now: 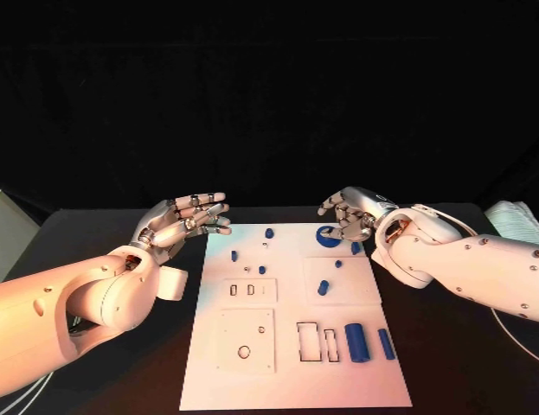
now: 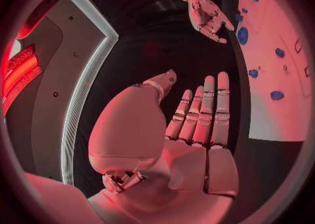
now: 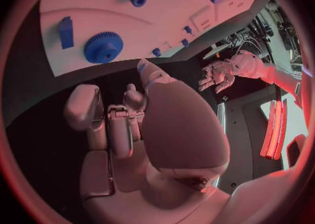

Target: Assemble the parts on the task board

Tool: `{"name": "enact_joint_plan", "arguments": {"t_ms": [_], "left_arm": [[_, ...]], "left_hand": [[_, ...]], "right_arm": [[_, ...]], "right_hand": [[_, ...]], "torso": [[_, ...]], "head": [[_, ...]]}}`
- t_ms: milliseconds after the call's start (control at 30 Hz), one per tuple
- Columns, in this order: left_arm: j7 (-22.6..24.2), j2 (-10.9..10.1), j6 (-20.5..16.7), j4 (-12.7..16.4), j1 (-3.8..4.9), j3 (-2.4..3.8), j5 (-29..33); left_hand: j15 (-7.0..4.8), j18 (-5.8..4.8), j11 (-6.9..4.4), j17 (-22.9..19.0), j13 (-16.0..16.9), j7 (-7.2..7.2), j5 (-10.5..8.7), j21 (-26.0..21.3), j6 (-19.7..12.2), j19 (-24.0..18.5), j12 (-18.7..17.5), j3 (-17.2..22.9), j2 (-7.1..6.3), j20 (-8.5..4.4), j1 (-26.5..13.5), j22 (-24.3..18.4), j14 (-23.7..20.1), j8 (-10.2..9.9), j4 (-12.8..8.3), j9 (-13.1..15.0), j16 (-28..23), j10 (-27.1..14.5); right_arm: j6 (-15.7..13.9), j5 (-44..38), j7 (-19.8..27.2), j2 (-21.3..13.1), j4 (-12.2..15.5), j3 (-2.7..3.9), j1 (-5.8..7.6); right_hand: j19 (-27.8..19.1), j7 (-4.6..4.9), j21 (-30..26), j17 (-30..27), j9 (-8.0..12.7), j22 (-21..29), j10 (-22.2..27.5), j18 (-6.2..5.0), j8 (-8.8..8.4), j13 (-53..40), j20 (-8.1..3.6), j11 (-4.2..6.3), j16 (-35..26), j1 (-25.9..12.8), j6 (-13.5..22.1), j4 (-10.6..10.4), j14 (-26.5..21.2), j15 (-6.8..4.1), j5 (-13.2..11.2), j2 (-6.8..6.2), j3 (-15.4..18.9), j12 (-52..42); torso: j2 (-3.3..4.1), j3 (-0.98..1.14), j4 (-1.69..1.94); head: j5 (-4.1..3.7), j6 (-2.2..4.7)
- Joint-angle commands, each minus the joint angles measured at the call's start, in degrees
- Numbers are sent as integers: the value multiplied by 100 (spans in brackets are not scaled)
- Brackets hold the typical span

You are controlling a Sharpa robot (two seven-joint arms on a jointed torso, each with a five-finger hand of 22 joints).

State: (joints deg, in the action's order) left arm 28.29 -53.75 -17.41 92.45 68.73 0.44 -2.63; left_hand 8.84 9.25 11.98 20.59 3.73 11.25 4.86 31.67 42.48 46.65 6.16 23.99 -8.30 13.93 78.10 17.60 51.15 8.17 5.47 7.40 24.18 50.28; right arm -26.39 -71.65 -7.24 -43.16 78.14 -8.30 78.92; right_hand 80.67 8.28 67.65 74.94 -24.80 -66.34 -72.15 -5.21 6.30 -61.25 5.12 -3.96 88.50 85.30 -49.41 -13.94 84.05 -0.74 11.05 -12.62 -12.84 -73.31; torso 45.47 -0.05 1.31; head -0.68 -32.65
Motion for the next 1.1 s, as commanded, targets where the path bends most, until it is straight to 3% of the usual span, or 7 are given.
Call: {"name": "enact_joint_plan", "arguments": {"t_ms": [33, 267, 433, 567, 800, 967, 1100], "left_arm": [[23, 27, 199, -32, 5, 4, -75], [2, 50, 195, -67, 3, 2, -94], [-5, 54, 193, -71, 3, 1, -97], [-10, 59, 186, -74, 3, 1, -98], [-17, 55, 186, -56, 3, 1, -98], [-21, 48, 187, -38, 3, 1, -98], [-25, 35, 185, -31, 4, 1, -99]], "left_hand": [[-4, 79, 5, 12, -2, 370, 24, 23, -44, -59, -38, -72, -79, 7, -44, 8, -51, -27, 12, -7, 30, -36], [-3, 77, 6, 17, -2, 371, 30, 21, -51, -82, -38, -73, -72, 11, -41, 8, -55, -28, 11, -8, 34, -37], [-3, 78, 7, 23, -2, 372, 35, 23, -63, -106, -38, -64, -52, 13, -24, 11, -57, -31, 5, -10, 42, -40], [-3, 78, 7, 23, -2, 372, 35, 23, -63, -106, -38, -64, -52, 13, -24, 11, -57, -31, 5, -10, 42, -40], [-2, 79, 7, 26, -2, 373, 35, 25, -62, -113, -38, -60, -44, 14, -18, 13, -57, -31, 2, -11, 45, -41], [-2, 79, 7, 26, -2, 373, 35, 25, -62, -113, -38, -60, -44, 14, -18, 13, -57, -31, 2, -11, 45, -41], [-2, 79, 7, 26, -2, 373, 35, 25, -62, -113, -38, -60, -44, 14, -18, 13, -57, -31, 2, -11, 45, -41]], "right_arm": [[372, 505, 330, -76, -101, 5, 6], [702, 357, 16, -150, -285, 5, 9], [896, 232, -100, -107, -299, 5, 8], [990, 132, -157, -34, -319, 3, 1], [972, 38, -318, 105, -423, 0, -28], [790, -48, -496, 189, -521, -3, -46], [718, -85, -556, 223, -560, -4, -51]], "right_hand": [[186, 123, 468, 1506, -52, -494, -347, 120, 55, -902, 71, -87, 150, -54, 56, -39, 595, 105, 47, 10, 91, -637], [380, 210, 1018, 1506, -147, -1091, -1064, 223, 165, -2000, 156, -161, 150, -77, 179, -190, 595, 189, 150, 17, 281, -1240], [372, 220, 1035, 1506, -183, -1118, -1387, 223, 224, -2408, 176, -175, 150, -131, 162, -241, 595, 205, 184, 20, 378, -1448], [358, 222, 1019, 1506, -196, -1107, -1492, 217, 246, -2539, 184, -181, 150, -183, 162, -255, 595, 211, 212, 32, 430, -1512], [352, 210, 1016, 1506, -218, -1109, -1568, 214, 294, -2632, 186, -172, 150, -219, 102, -253, 595, 207, 248, 88, 429, -1556], [347, 198, 1013, 1506, -230, -1110, -1645, 212, 323, -2719, 183, -163, 150, -231, 58, -248, 595, 200, 264, 131, 402, -1597], [349, 192, 1020, 1506, -236, -1119, -1658, 213, 340, -2734, 179, -156, 150, -236, 32, -245, 595, 195, 281, 164, 375, -1604]], "torso": [[-39, 24, -13], [-42, 41, 4], [-27, 32, -12], [-27, 27, -1], [-14, 21, 14], [5, 18, 32], [2, 19, 25]], "head": [[-18, -14], [-27, -28], [-22, -56], [-26, -77], [-40, -106], [-55, -138], [-73, -153]]}}
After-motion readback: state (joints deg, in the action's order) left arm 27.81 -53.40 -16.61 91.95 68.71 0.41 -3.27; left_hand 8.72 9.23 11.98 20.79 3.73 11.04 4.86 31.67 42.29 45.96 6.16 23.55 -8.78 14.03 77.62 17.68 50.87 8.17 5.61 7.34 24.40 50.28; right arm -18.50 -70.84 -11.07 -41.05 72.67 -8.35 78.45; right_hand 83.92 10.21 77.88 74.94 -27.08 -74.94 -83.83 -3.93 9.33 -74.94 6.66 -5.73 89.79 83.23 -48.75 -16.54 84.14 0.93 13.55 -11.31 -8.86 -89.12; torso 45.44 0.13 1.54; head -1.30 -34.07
